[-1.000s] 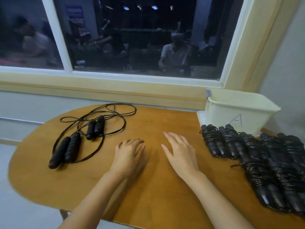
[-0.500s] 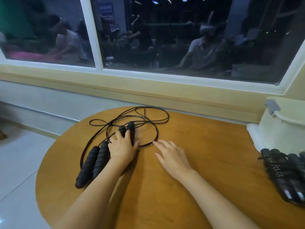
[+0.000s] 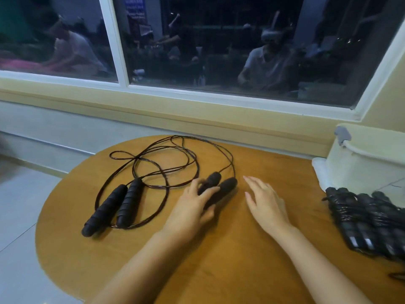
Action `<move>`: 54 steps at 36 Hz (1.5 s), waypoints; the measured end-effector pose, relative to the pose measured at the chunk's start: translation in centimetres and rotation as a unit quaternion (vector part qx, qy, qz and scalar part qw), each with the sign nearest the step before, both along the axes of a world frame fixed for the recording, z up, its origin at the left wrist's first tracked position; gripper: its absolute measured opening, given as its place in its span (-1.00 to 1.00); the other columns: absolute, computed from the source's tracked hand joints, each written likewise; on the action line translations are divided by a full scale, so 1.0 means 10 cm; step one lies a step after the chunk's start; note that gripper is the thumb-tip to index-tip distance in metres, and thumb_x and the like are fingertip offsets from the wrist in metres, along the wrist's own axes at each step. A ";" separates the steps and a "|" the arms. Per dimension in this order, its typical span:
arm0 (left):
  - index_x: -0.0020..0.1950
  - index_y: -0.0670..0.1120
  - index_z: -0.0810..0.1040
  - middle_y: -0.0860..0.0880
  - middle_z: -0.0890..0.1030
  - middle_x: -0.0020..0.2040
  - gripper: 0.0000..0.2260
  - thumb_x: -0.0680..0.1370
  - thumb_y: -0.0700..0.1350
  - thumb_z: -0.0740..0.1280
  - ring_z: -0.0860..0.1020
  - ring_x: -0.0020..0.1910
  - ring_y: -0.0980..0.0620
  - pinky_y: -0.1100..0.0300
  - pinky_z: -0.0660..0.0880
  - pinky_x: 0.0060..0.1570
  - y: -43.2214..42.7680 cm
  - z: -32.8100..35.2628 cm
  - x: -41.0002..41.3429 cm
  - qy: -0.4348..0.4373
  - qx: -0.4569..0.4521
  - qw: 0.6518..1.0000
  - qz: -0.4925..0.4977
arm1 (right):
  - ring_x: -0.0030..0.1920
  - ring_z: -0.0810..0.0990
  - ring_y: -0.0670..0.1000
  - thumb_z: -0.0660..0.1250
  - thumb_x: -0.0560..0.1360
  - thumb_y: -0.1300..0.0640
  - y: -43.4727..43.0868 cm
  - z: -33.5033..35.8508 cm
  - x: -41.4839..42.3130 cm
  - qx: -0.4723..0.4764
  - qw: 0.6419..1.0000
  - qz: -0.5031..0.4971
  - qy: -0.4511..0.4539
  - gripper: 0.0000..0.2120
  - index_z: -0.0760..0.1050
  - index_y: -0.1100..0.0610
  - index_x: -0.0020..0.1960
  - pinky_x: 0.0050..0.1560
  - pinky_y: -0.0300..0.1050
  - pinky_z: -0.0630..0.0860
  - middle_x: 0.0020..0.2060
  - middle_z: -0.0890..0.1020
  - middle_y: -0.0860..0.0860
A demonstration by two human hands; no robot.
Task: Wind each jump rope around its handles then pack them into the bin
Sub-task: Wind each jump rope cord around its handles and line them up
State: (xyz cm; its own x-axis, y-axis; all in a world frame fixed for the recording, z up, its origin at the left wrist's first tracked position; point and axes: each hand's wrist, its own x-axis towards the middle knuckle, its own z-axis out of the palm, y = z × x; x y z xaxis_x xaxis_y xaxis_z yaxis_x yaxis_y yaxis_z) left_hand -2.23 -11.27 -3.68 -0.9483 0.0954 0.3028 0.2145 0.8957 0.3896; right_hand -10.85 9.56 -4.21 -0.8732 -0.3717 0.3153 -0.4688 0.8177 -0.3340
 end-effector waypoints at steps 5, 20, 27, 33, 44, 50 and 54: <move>0.49 0.17 0.34 0.05 0.18 0.47 -0.58 0.62 0.04 0.25 0.25 0.37 0.18 0.49 0.10 0.36 0.25 -0.05 0.18 -0.015 0.000 0.983 -0.180 | 0.47 0.27 -0.05 0.22 0.58 0.31 0.56 -0.06 0.15 0.001 0.999 -0.027 -0.035 -0.40 0.21 -0.04 0.56 0.28 -0.16 0.40 0.52 0.26 -0.13; 0.33 0.22 0.40 0.21 0.29 0.50 -0.64 0.54 0.17 0.30 0.33 0.41 0.14 0.01 0.27 0.42 0.37 -0.27 0.34 -0.093 0.044 0.989 -0.107 | 0.28 0.40 -0.18 0.43 0.52 0.14 1.10 -0.31 0.48 -0.096 0.991 0.050 -0.083 -0.65 0.57 0.08 0.30 0.35 -0.26 0.29 0.28 0.55 -0.10; 0.32 0.18 0.42 0.28 0.30 0.38 -0.65 0.55 0.03 0.35 0.30 0.38 0.24 0.14 0.29 0.42 0.35 -0.28 0.37 -0.104 0.092 0.984 -0.113 | 0.27 0.42 -0.18 0.36 0.56 0.02 0.95 -0.27 0.54 -0.060 0.995 0.035 -0.071 -0.68 0.57 -0.02 0.31 0.16 -0.22 0.38 0.28 0.53 -0.21; 0.43 0.22 0.31 0.28 0.27 0.42 -0.54 0.56 0.04 0.33 0.24 0.39 0.29 0.22 0.26 0.40 0.33 -0.28 0.36 -0.125 0.086 0.981 -0.119 | 0.24 0.40 -0.21 0.35 0.57 0.00 0.93 -0.22 0.55 -0.046 0.995 0.052 -0.073 -0.66 0.54 -0.02 0.33 0.14 -0.27 0.33 0.29 0.54 -0.19; 0.38 0.16 0.39 0.19 0.28 0.47 -0.64 0.58 0.07 0.30 0.26 0.37 0.26 0.26 0.29 0.36 0.31 -0.34 0.33 -0.083 0.060 0.985 -0.139 | 0.57 -0.15 -0.10 0.22 0.64 0.16 0.99 -0.10 0.30 0.130 0.980 0.118 -0.090 -0.41 0.10 -0.16 0.57 0.52 0.06 0.10 0.59 -0.14 -0.20; 0.36 0.17 0.39 0.19 0.30 0.47 -0.66 0.59 0.09 0.29 0.29 0.35 0.26 0.24 0.33 0.34 0.29 -0.37 0.32 -0.065 0.051 0.987 -0.138 | 0.58 -0.01 -0.03 0.18 0.61 -0.12 1.16 -0.04 0.38 0.183 0.974 0.105 -0.078 -0.58 0.36 -0.03 0.43 0.53 0.01 0.18 0.55 0.21 -0.07; 0.35 0.19 0.40 0.20 0.31 0.46 -0.66 0.58 0.07 0.30 0.29 0.35 0.25 0.25 0.33 0.33 0.30 -0.38 0.31 -0.063 0.056 0.988 -0.128 | 0.27 0.43 -0.15 0.15 0.61 -0.13 1.33 -0.05 0.52 0.203 0.974 0.103 0.008 -0.70 0.50 0.03 0.16 0.30 -0.22 0.36 0.11 0.53 -0.10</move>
